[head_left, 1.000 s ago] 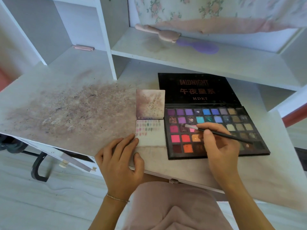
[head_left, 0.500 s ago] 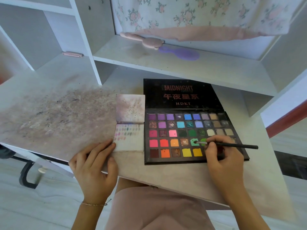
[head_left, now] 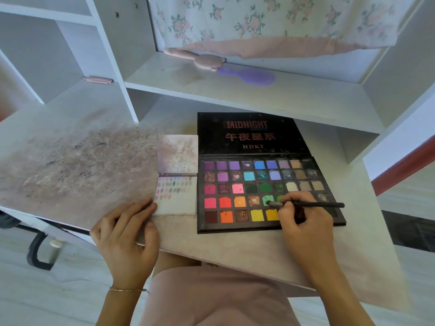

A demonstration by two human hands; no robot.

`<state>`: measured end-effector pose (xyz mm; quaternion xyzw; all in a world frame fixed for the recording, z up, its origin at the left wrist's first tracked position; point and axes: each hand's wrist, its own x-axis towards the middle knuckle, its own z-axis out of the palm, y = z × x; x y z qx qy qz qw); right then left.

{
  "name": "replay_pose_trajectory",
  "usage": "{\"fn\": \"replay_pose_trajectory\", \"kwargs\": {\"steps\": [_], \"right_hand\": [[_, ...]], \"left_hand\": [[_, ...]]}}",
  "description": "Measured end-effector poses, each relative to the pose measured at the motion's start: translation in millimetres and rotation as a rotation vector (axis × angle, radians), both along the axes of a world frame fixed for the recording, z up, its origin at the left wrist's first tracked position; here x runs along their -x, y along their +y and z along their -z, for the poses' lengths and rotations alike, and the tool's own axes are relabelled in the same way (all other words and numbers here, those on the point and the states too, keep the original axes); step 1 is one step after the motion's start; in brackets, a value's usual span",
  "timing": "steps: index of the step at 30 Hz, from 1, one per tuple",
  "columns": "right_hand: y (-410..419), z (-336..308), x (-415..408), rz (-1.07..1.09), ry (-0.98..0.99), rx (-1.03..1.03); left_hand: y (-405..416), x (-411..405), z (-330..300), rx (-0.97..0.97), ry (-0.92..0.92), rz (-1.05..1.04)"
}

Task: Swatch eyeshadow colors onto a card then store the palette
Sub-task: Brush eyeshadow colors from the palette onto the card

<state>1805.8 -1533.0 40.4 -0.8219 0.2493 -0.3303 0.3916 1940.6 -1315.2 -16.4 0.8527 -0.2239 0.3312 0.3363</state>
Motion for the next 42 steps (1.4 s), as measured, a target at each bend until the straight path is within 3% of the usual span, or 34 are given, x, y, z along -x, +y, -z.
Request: {"fn": "replay_pose_trajectory", "kwargs": {"steps": [5,12,20,42], "right_hand": [[5.8,-5.0,-1.9,-0.029,-0.071,-0.061],[36.8,-8.2,-38.0,-0.269,-0.1,-0.215],[66.8,-12.5,-79.1,-0.438,-0.026,-0.204],[68.7,-4.5,-83.5,-0.463,0.133,-0.137]], "left_hand": [[0.6,0.8,-2.6,-0.017,0.011,0.009],[2.3,1.1,-4.8,-0.012,0.028,0.031],[3.4,0.3,-3.4,-0.013,0.05,0.046],[1.6,0.9,-3.2,0.019,0.035,0.048]]}}
